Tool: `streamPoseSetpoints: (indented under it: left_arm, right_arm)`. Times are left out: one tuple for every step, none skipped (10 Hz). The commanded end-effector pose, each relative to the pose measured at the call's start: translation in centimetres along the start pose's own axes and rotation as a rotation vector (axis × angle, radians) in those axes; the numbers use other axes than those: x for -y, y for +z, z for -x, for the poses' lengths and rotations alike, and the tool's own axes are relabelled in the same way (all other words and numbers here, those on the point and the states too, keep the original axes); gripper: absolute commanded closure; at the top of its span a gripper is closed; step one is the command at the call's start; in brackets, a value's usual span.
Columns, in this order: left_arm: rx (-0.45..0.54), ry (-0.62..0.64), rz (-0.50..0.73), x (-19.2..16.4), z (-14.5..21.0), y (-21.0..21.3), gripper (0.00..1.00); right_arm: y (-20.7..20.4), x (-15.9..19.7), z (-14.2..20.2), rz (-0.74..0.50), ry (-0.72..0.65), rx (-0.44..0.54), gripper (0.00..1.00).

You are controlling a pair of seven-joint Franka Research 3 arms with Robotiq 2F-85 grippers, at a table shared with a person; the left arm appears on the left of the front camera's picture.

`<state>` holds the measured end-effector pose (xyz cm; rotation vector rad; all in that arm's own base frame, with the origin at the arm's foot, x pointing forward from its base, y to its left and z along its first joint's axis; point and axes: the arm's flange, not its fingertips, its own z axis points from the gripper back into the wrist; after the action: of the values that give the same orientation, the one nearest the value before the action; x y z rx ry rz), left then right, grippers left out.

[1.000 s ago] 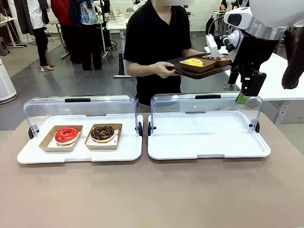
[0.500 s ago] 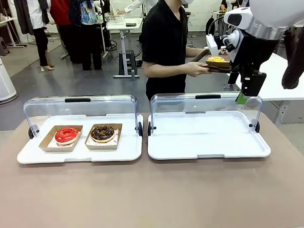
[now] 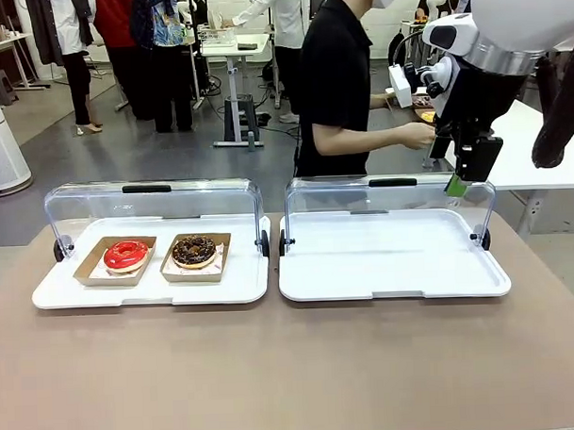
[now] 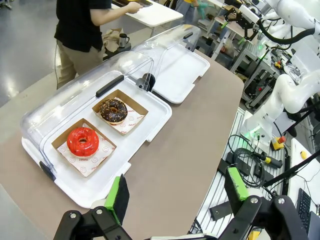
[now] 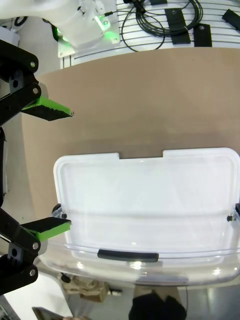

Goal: Provide the desired donut to the person.
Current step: Place the picked Paper togo box onto the Handle tray extended by the person.

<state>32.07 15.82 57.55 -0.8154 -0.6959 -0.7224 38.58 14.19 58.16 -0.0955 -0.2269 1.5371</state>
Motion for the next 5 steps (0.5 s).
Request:
streamPoseSetpoints:
  left_arm:
    - [0.012,-0.024,0.008,0.0,0.2,0.1,0.00]
    - [0.012,-0.024,0.008,0.0,0.2,0.1,0.00]
    - [0.012,-0.024,0.008,0.0,0.2,0.1,0.00]
    - [0.012,-0.024,0.008,0.0,0.2,0.1,0.00]
    - [0.012,-0.024,0.008,0.0,0.2,0.1,0.00]
  right_arm:
    - [0.7,0.8,2.5,-0.007,0.061,0.061,0.00]
    - [1.6,1.6,5.5,-0.016,0.086,0.144,0.00]
    - [2.1,2.6,8.8,-0.024,0.074,0.218,0.00]
    - [2.1,3.5,12.2,-0.017,0.071,0.277,0.00]
    - [1.4,4.5,16.0,-0.030,0.082,0.359,0.00]
